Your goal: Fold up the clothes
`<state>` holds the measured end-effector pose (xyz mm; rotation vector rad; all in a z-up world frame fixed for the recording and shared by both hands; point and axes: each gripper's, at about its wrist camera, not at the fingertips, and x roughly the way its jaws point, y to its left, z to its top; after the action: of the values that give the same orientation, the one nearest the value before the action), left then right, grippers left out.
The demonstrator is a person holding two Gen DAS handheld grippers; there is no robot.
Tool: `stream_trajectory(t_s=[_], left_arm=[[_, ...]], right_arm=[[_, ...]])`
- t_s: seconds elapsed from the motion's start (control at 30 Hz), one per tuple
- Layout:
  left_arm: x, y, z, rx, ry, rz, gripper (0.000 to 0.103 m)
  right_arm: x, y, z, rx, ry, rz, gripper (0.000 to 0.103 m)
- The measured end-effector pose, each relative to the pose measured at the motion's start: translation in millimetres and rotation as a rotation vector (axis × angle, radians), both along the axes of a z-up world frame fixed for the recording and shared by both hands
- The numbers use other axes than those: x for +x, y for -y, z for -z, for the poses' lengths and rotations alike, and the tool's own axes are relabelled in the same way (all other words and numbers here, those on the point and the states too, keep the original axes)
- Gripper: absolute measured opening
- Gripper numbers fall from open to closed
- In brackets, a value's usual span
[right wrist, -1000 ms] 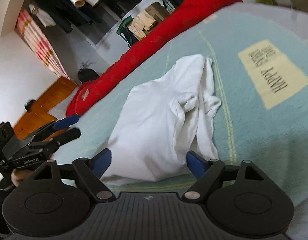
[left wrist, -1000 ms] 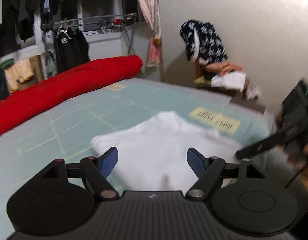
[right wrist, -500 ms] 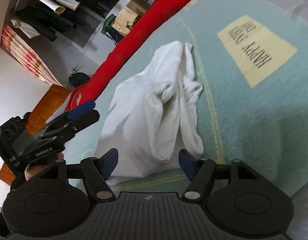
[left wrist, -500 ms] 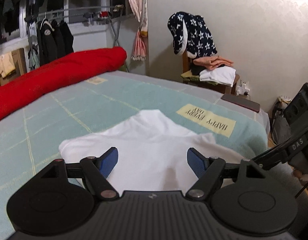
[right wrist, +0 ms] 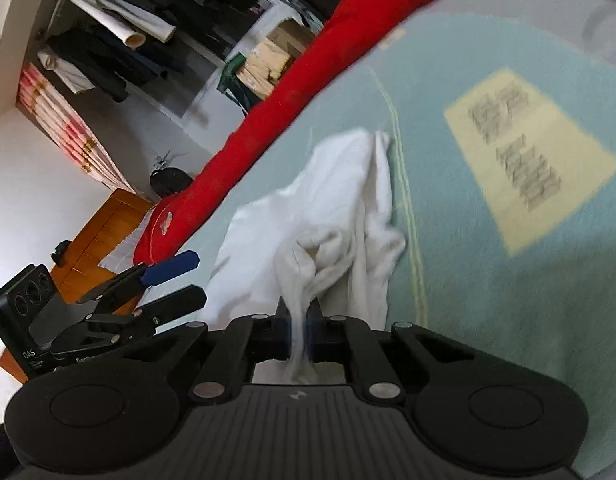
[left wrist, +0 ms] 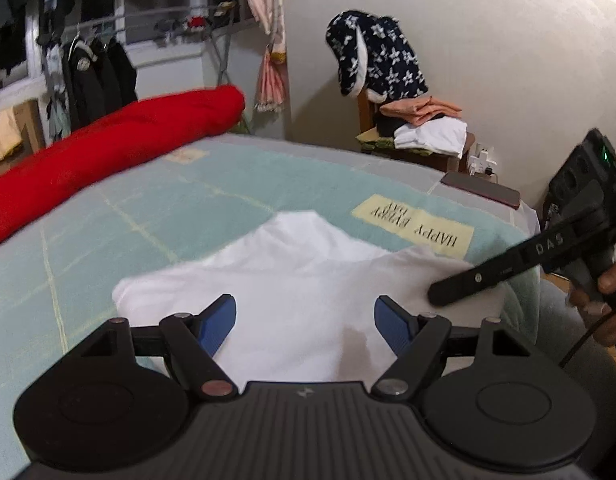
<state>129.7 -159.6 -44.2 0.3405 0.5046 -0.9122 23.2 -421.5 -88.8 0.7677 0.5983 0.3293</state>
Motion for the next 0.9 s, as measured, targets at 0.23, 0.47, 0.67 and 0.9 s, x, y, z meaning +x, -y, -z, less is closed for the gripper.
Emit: stream_trajectory(t_s=[0.23, 0.47, 0.67, 0.9], left_arm=[[23.5, 16.1, 38.0, 0.155, -0.067, -0.041, 0.079], [25.6, -1.2, 12.7, 0.085, -0.021, -0.025, 0.077], [66.2, 9.5, 23.9, 0.102, -0.063, -0.086, 0.077], [100.9, 3.4, 49.6, 0.081, -0.169, -0.164, 0.080]], right_arm=[[9.9, -2.5, 5.7, -0.099, -0.071, 0.007, 0.011], [-8.2, 2.3, -27.7, -0.208, -0.022, 0.052, 0.022], [24.0, -10.8, -25.0, -0.298, -0.017, 0.006, 0.025], [61.5, -26.2, -21.9, -0.402, -0.011, -0.049, 0.003]])
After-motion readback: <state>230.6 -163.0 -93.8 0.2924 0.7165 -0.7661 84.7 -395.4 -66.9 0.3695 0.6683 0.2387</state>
